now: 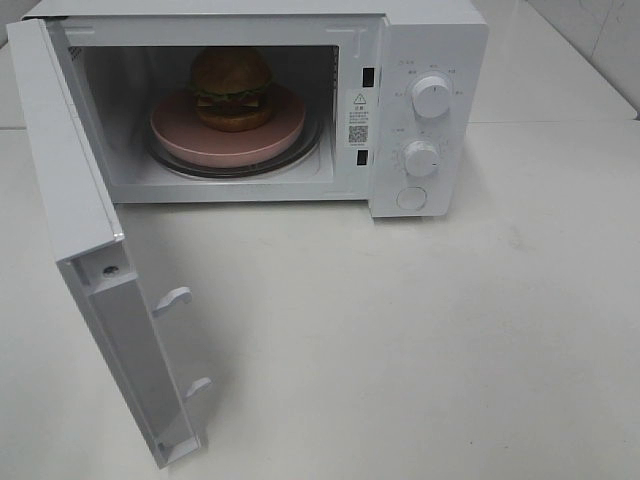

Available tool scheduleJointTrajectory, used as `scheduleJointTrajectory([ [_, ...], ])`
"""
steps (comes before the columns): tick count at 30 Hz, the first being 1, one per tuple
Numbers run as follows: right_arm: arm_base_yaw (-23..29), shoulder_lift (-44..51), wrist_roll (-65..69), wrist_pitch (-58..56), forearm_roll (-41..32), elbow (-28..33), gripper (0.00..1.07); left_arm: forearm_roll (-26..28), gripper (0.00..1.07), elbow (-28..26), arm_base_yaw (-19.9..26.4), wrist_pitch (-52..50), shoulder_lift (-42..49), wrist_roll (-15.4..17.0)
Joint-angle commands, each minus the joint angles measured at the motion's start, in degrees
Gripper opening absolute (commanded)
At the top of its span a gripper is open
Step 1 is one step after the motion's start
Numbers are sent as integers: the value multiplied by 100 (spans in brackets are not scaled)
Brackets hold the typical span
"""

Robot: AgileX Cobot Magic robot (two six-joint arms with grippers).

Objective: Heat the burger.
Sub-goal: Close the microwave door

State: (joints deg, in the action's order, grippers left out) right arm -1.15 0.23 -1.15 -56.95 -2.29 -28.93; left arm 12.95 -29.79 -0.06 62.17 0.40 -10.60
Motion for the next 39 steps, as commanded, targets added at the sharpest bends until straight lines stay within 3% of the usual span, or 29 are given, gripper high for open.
scheduleJointTrajectory([
  [1,-23,155,34,-6,-6,23,75,6,96,23,-34,-63,74,52],
  [31,-23,155,34,-6,-6,23,75,23,96,23,-34,-97,-74,195],
  [38,-23,155,34,-6,-6,23,75,-29,84,-218,-34,-372,-372,212],
  [39,-23,155,34,-6,-6,23,75,-46,77,-246,-34,-481,-441,195],
])
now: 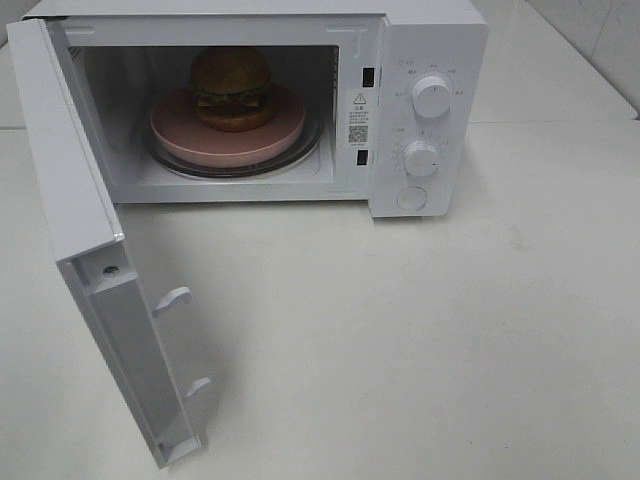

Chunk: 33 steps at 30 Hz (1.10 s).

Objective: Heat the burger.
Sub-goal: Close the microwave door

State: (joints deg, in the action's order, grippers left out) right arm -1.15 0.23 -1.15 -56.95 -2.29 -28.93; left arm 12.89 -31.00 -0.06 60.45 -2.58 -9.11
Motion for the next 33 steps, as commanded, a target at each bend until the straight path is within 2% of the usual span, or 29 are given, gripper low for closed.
scheduleJointTrajectory([
  [1,-23,155,34,-6,-6,23,75,-40,69,-138,-34,-567,-264,46],
  [2,-23,155,34,-6,-6,23,75,-40,69,-138,-34,-567,-264,46],
  [3,-23,155,34,-6,-6,23,75,-40,60,-120,-34,-848,-418,46],
  [4,-23,155,34,-6,-6,23,75,-40,60,-120,-34,-848,-418,46],
  [5,-23,155,34,-6,-6,23,75,-40,55,-97,-34,-963,-504,46],
  [6,-23,155,34,-6,-6,23,75,-63,44,-46,-34,-1152,-670,6],
  [7,-23,155,34,-6,-6,23,75,-63,44,-46,-34,-1152,-670,6],
  [8,-23,155,34,-6,-6,23,75,-69,38,-17,-34,-1255,-773,6],
  [9,-23,155,34,-6,-6,23,75,-69,25,52,-34,-1455,-985,6],
  [10,-23,155,34,-6,-6,23,75,-69,25,52,-34,-1455,-985,6],
  [11,-23,155,34,-6,-6,23,75,-69,19,92,-34,-1576,-1083,6],
  [12,-23,155,34,-6,-6,23,75,-69,6,172,-34,-1793,-1369,6],
  [13,-23,155,34,-6,-6,23,75,-69,6,172,-34,-1793,-1369,6],
  [14,-23,155,34,-6,-6,23,75,-86,0,264,-34,-2023,-1621,0],
  [19,-23,155,34,-6,-6,23,75,-109,0,510,-34,-2836,-2045,0],
  [24,-23,155,34,-6,-6,23,75,-103,0,1060,-34,-4647,-2532,-189],
  [25,-23,155,34,-6,-6,23,75,-103,0,1060,-34,-4647,-2532,-189],
  [27,-23,155,34,-6,-6,23,75,-103,0,1352,-34,-5558,-2710,-304],
  [28,-23,155,34,-6,-6,23,75,-103,0,1352,-34,-5558,-2710,-304],
  [30,-23,155,34,-6,-6,23,75,-103,0,1639,-34,-6486,-2905,-361],
  [33,-23,155,34,-6,-6,23,75,-103,0,1805,-34,-6967,-3031,-361],
])
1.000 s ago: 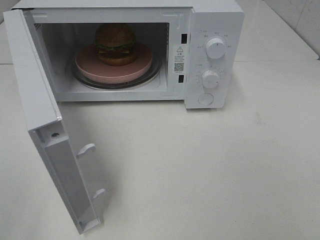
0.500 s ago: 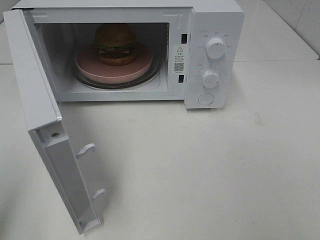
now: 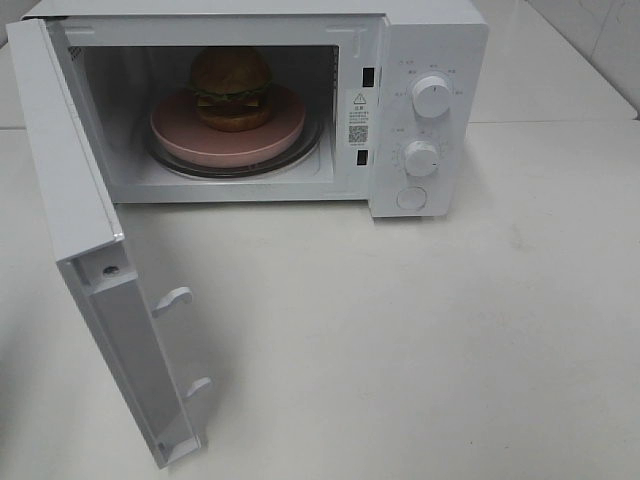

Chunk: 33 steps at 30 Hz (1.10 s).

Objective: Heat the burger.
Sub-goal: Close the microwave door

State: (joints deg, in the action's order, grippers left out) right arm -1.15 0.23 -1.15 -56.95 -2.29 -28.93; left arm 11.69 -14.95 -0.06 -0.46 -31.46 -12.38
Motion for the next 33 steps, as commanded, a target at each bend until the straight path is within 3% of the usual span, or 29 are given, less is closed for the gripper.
scheduleJointTrajectory([
  [1,-23,155,34,-6,-6,23,75,-46,0,332,-34,-1341,-275,-11],
  [6,-23,155,34,-6,-6,23,75,-338,0,521,-34,-1931,-676,246],
  [7,-23,155,34,-6,-6,23,75,-642,0,550,-34,-2068,-894,561],
  [8,-23,155,34,-6,-6,23,75,-642,0,550,-34,-2068,-894,561],
  [9,-23,155,34,-6,-6,23,75,-1026,0,550,-34,-2298,-1123,980],
  [11,-23,155,34,-6,-6,23,75,-1169,0,550,-34,-2389,-1220,1146],
  [12,-23,155,34,-6,-6,23,75,-1415,0,550,-34,-2492,-1478,1490],
  [19,-23,155,34,-6,-6,23,75,-2034,0,539,-34,-2974,-2080,2126],
  [21,-23,155,34,-6,-6,23,75,-2618,0,539,-34,-3443,-2481,2573],
  [22,-23,155,34,-6,-6,23,75,-2618,0,539,-34,-3443,-2481,2573],
  [24,-23,155,34,-6,-6,23,75,-3140,0,539,-34,-3913,-2779,2911],
  [33,-23,155,34,-6,-6,23,75,-4114,0,258,-183,-4589,-3661,3466],
])
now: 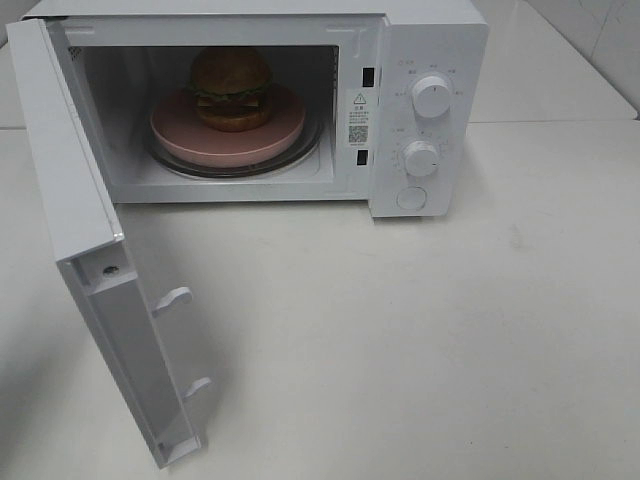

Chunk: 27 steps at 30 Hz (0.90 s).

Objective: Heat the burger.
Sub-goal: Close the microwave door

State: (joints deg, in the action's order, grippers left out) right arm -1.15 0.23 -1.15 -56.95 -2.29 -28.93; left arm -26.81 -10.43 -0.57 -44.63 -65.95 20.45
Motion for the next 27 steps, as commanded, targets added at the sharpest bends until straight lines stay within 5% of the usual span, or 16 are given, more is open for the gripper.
scheduleJointTrajectory([
  [1,-23,155,34,-6,-6,23,75,-264,0,-195,-132,-172,-212,183],
  [17,-23,155,34,-6,-6,23,75,-361,0,-1008,-1381,-178,-1415,120],
  [27,-23,155,34,-6,-6,23,75,160,0,-1450,-2057,-126,-1822,-103],
])
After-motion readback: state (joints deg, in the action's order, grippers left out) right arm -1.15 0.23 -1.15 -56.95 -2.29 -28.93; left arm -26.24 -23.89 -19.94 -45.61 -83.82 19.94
